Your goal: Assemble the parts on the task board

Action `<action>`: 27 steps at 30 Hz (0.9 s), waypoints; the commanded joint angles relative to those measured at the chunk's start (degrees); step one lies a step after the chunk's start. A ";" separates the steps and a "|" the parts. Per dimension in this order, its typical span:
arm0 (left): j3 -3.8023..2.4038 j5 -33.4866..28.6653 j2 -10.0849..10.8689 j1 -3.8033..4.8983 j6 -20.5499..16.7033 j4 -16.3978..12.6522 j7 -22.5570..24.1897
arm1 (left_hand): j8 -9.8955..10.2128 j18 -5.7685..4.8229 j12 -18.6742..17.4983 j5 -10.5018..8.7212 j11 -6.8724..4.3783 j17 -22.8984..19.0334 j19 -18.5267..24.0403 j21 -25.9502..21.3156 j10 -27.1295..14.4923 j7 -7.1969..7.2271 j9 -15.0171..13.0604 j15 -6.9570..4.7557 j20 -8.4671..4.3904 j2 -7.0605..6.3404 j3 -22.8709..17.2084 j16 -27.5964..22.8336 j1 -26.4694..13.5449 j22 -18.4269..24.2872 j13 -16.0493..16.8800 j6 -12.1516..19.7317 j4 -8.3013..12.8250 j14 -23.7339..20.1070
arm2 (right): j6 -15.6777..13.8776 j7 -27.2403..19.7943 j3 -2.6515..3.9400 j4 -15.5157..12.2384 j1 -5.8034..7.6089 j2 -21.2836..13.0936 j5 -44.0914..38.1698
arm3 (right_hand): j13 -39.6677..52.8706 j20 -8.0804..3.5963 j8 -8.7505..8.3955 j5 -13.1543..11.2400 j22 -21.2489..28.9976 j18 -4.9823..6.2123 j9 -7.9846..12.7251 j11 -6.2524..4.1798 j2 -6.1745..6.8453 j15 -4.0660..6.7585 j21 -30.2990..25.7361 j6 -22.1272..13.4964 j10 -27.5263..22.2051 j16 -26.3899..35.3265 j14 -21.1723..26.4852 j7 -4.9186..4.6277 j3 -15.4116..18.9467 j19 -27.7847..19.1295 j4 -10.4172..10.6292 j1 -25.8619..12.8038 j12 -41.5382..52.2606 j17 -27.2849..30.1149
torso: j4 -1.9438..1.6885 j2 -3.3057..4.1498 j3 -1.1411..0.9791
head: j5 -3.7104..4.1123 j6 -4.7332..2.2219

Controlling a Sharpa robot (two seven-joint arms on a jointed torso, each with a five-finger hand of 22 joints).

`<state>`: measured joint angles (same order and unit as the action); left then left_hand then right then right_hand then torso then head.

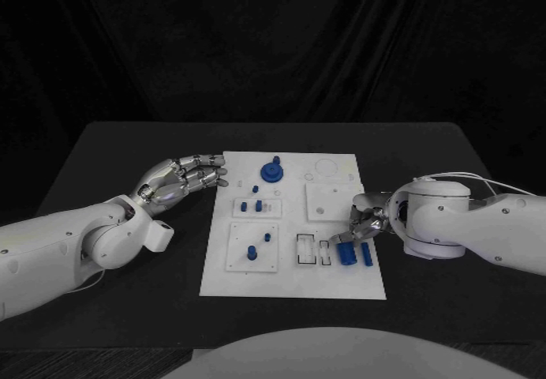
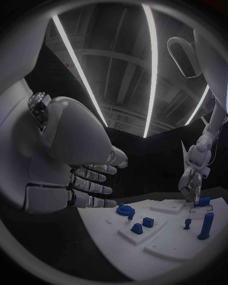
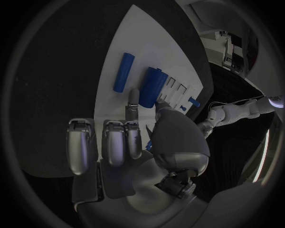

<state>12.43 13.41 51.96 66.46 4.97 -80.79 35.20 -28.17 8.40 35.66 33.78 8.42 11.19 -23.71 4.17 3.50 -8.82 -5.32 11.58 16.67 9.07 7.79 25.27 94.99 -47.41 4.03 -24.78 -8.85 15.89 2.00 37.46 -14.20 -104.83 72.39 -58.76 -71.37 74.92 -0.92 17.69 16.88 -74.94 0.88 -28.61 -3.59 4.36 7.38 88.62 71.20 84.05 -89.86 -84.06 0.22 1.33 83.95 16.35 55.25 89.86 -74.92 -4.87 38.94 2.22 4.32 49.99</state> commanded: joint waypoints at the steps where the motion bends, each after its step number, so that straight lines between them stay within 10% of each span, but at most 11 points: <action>1: -0.04 -0.36 -0.09 -0.10 0.76 -0.11 0.51 | 0.22 -0.93 0.11 0.19 0.39 -0.09 -0.43 0.27 -0.09 -0.37 0.06 0.36 -0.09 0.25 -0.10 0.26 -0.10 0.08 -0.02 -0.18 0.37 0.14 | 0.83 -0.10 0.00 0.21 -0.41 0.26 0.51 | 15.08 -0.34 -0.18 3.51 -14.37 -0.36 -1.13 -0.44 -0.13 0.38 -0.46 -0.60 5.95 0.36 -5.74 0.20 0.08 5.18 -0.51 1.15 0.14 -14.09 | -0.01 0.00 0.02 | -0.08 0.01; 10: -0.05 -0.36 -0.11 -0.14 0.94 -0.08 0.41 | 0.26 -0.95 0.04 0.19 0.41 -0.09 -0.43 0.27 -0.10 -0.41 0.07 0.39 -0.08 0.25 -0.14 0.26 -0.13 0.09 -0.03 -0.19 0.39 0.13 | 0.17 -0.61 0.01 0.45 -0.89 0.85 0.95 | 15.08 -0.58 1.88 21.60 -14.13 -0.18 -8.05 -1.22 0.25 0.74 -1.08 -2.04 5.95 1.07 -5.45 1.07 -1.62 4.84 -2.91 6.00 0.14 -12.71 | -0.02 -0.04 0.02 | -0.09 0.01; 16: -0.05 -0.36 -0.04 -0.17 1.01 -0.09 0.40 | 0.28 -0.97 -0.09 0.19 0.43 -0.10 -0.44 0.27 -0.12 -0.43 0.08 0.42 -0.08 0.26 -0.16 0.26 -0.17 0.10 -0.05 -0.20 0.40 0.13 | 0.03 -0.63 0.01 0.41 -0.96 0.90 1.35 | 15.08 -0.93 5.37 32.20 -14.01 -0.09 -16.66 -1.68 1.61 0.83 -1.39 -5.66 5.95 1.61 -5.25 1.44 -4.59 4.68 -3.85 7.40 0.14 -11.71 | -0.01 -0.01 0.00 | -0.18 0.01; 27: -0.05 -0.36 0.03 -0.21 1.08 -0.08 0.40 | 0.31 -0.99 -0.07 0.19 0.44 -0.10 -0.44 0.27 -0.12 -0.46 0.08 0.45 -0.08 0.27 -0.19 0.26 -0.20 0.10 -0.05 -0.20 0.41 0.13 | -2.85 -1.12 0.01 -0.31 -0.98 0.23 6.01 | 15.08 -1.11 9.03 39.32 -13.90 -0.01 -25.07 -2.17 2.69 1.23 -1.70 -8.73 5.95 1.92 -5.16 1.93 -10.09 4.55 -4.96 7.99 0.14 -11.13 | -0.02 -0.05 0.01 | -0.38 0.01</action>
<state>12.42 13.40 52.03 66.34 5.29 -80.79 35.01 -28.17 8.40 35.66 33.78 8.41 11.14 -23.71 4.17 3.49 -8.82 -5.33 11.58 16.67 9.08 7.63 25.27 94.99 -47.36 4.03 -24.77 -8.68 15.89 1.22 36.65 -14.20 -104.81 71.57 -58.32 -68.14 74.91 -1.73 26.52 52.38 -74.92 0.91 -53.38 -5.03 7.63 8.13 87.13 63.30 83.84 -88.12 -83.87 1.19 -2.59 83.95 17.33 62.11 89.85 -74.91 -4.88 38.92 2.23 3.94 49.99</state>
